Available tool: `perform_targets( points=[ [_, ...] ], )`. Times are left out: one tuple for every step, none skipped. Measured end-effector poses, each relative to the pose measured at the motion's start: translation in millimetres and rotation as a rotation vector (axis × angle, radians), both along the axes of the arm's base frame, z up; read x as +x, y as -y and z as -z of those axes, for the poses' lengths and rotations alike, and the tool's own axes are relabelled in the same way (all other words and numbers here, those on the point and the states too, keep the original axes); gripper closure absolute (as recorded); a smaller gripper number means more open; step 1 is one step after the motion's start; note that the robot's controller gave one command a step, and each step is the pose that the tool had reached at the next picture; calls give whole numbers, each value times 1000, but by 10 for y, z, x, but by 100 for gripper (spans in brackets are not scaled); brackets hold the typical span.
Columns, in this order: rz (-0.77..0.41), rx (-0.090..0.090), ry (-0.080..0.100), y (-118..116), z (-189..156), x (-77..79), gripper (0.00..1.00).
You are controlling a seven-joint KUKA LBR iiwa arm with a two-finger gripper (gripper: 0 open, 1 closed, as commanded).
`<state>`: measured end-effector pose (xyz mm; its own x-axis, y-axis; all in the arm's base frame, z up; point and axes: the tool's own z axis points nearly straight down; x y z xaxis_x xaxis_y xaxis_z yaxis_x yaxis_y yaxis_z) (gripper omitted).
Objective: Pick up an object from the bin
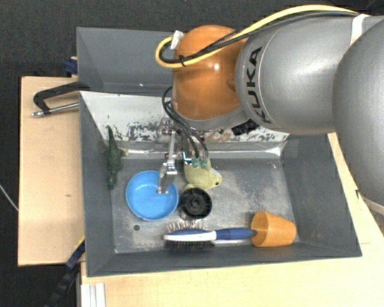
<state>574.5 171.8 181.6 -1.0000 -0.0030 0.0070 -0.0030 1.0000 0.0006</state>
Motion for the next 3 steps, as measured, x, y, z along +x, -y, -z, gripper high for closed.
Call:
perform_targets(
  points=[
    [-178,3,11,431,1077,-189,0],
    [-179,5,16,411,1014,-162,100],
    [-321,2,23,457,-586,-66,100]
  ],
)
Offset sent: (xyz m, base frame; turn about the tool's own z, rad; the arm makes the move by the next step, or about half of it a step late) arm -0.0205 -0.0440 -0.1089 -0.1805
